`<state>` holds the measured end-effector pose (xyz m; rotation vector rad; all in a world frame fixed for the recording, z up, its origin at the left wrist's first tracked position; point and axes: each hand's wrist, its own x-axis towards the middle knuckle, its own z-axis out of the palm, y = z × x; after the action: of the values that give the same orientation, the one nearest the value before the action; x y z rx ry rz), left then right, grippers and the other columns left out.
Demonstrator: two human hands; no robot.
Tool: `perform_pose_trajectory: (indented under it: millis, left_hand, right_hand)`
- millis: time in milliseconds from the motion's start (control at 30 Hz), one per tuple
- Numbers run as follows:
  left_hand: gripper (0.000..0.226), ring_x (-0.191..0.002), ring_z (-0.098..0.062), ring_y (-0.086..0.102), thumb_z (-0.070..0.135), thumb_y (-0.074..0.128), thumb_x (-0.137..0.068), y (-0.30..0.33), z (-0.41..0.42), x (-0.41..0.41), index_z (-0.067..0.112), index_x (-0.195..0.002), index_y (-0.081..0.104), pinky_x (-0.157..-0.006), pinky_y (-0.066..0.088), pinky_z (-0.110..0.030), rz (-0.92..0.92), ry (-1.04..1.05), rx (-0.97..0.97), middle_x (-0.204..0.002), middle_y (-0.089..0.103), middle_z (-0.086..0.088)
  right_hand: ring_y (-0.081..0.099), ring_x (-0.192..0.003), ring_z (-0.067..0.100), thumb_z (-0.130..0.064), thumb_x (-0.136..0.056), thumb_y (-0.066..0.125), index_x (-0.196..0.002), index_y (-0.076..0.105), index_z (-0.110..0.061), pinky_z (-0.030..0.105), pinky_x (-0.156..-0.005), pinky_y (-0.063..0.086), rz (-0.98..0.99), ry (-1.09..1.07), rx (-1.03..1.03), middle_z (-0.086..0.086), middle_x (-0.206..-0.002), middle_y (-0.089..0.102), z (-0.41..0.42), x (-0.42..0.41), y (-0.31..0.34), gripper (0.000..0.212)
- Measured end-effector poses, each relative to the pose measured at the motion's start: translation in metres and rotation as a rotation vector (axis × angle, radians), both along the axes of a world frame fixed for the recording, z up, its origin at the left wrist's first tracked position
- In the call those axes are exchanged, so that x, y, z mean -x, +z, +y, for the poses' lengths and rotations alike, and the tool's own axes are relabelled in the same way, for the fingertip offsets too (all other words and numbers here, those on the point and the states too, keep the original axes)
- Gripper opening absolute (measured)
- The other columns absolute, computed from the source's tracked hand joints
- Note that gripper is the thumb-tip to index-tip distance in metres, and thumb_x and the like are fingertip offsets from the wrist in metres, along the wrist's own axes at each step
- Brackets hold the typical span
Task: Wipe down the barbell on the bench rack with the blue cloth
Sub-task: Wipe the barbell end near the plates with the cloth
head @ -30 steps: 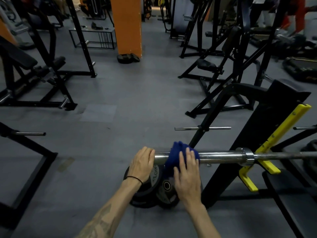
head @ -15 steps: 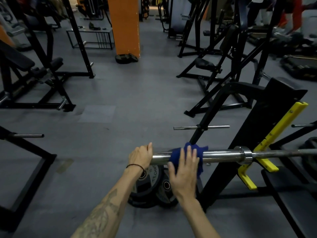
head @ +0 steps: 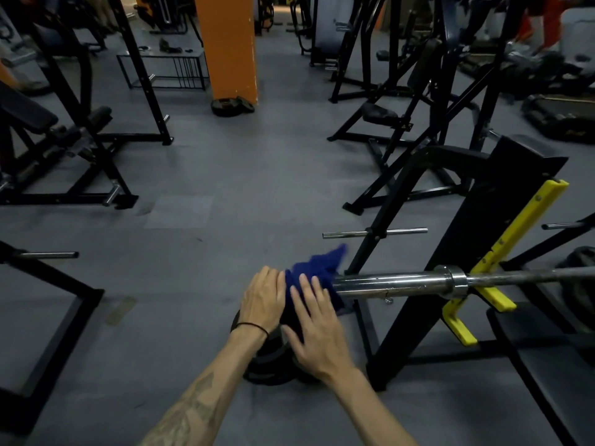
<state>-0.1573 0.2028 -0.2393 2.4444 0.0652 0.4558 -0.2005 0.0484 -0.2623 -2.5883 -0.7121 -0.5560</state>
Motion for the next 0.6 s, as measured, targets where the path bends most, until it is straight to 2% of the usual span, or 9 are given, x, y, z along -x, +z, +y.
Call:
perform_pose_trajectory:
  millis: [67, 100, 200, 267, 333, 400, 467, 500, 600]
  left_hand:
    - [0.040, -0.072, -0.021, 0.049, 0.043, 0.030, -0.103, 0.002, 0.002, 0.001, 0.016, -0.083, 0.052, -0.063, 0.041, -0.039, -0.013, 0.002, -0.027, -0.084, 0.049, -0.001]
    - [0.037, -0.071, -0.019, 0.047, 0.044, 0.031, -0.103, 0.003, 0.002, 0.003, 0.018, -0.083, 0.049, -0.061, 0.036, -0.036, -0.013, 0.006, -0.035, -0.085, 0.046, 0.001]
    - [0.031, -0.066, -0.015, 0.039, 0.040, 0.037, -0.102, 0.004, 0.001, 0.004, 0.020, -0.080, 0.042, -0.058, 0.028, -0.029, -0.030, 0.031, -0.066, -0.081, 0.040, 0.004]
    - [0.031, -0.064, -0.016, 0.037, 0.038, 0.039, -0.103, 0.004, -0.001, 0.001, 0.019, -0.078, 0.041, -0.058, 0.028, -0.032, -0.053, 0.062, -0.075, -0.078, 0.039, 0.004]
    - [0.033, -0.063, -0.018, 0.039, 0.039, 0.036, -0.103, 0.002, 0.000, -0.004, 0.019, -0.076, 0.042, -0.057, 0.030, -0.036, -0.072, 0.060, -0.099, -0.075, 0.040, 0.002]
    - [0.043, -0.063, -0.026, 0.049, 0.045, 0.027, -0.101, 0.001, 0.003, -0.008, 0.017, -0.075, 0.048, -0.056, 0.036, -0.039, -0.032, 0.035, -0.110, -0.074, 0.048, -0.002]
    - [0.057, -0.066, -0.031, 0.058, 0.050, 0.022, -0.101, 0.008, 0.005, -0.010, 0.012, -0.076, 0.058, -0.059, 0.040, -0.040, 0.044, 0.028, -0.146, -0.074, 0.057, -0.007]
    - [0.063, -0.068, -0.032, 0.060, 0.050, 0.021, -0.103, 0.014, 0.004, -0.013, 0.010, -0.074, 0.060, -0.060, 0.041, -0.040, 0.108, 0.035, -0.186, -0.072, 0.059, -0.008]
    - [0.071, -0.064, -0.029, 0.057, 0.049, 0.020, -0.107, 0.029, 0.003, -0.025, 0.008, -0.059, 0.052, -0.060, 0.039, -0.035, 0.332, 0.099, -0.253, -0.060, 0.054, -0.006]
  right_hand:
    - [0.016, -0.159, 0.030, -0.039, -0.104, 0.052, -0.160, 0.037, -0.012, 0.053, -0.124, 0.024, -0.078, 0.067, 0.110, 0.011, -0.172, 0.018, -0.027, -0.010, -0.002, 0.064]
    - [0.018, -0.158, 0.031, -0.036, -0.104, 0.052, -0.159, 0.038, -0.013, 0.055, -0.123, 0.026, -0.092, 0.011, 0.114, 0.012, -0.171, 0.020, -0.039, -0.014, -0.004, 0.061]
    - [0.013, -0.159, 0.033, -0.037, -0.107, 0.042, -0.160, 0.036, -0.011, 0.056, -0.126, 0.018, -0.029, -0.330, -0.125, 0.014, -0.172, 0.017, -0.040, -0.010, -0.005, 0.059]
    - [0.006, -0.159, 0.036, -0.046, -0.108, 0.035, -0.162, 0.029, -0.009, 0.050, -0.129, 0.009, 0.048, -0.401, -0.250, 0.014, -0.172, 0.012, -0.010, -0.003, -0.001, 0.065]
    - [0.005, -0.159, 0.036, -0.050, -0.108, 0.035, -0.163, 0.026, -0.008, 0.048, -0.129, 0.007, 0.062, -0.247, -0.173, 0.015, -0.172, 0.012, 0.010, 0.006, -0.003, 0.070]
    - [0.010, -0.159, 0.034, -0.046, -0.106, 0.042, -0.161, 0.032, -0.009, 0.051, -0.126, 0.017, -0.003, -0.051, 0.007, 0.014, -0.172, 0.015, -0.002, 0.005, -0.005, 0.067]
    - [0.015, -0.159, 0.033, -0.040, -0.104, 0.047, -0.159, 0.038, -0.014, 0.054, -0.122, 0.025, -0.089, -0.008, 0.127, 0.013, -0.171, 0.018, -0.033, -0.006, -0.004, 0.061]
    - [0.016, -0.159, 0.032, -0.037, -0.104, 0.047, -0.159, 0.040, -0.016, 0.056, -0.122, 0.026, -0.096, -0.068, 0.124, 0.013, -0.171, 0.019, -0.047, -0.010, -0.004, 0.059]
    - [0.010, -0.160, 0.033, -0.041, -0.106, 0.040, -0.160, 0.036, -0.013, 0.059, -0.124, 0.019, 0.011, -0.412, -0.136, 0.012, -0.172, 0.016, -0.052, -0.010, -0.003, 0.060]
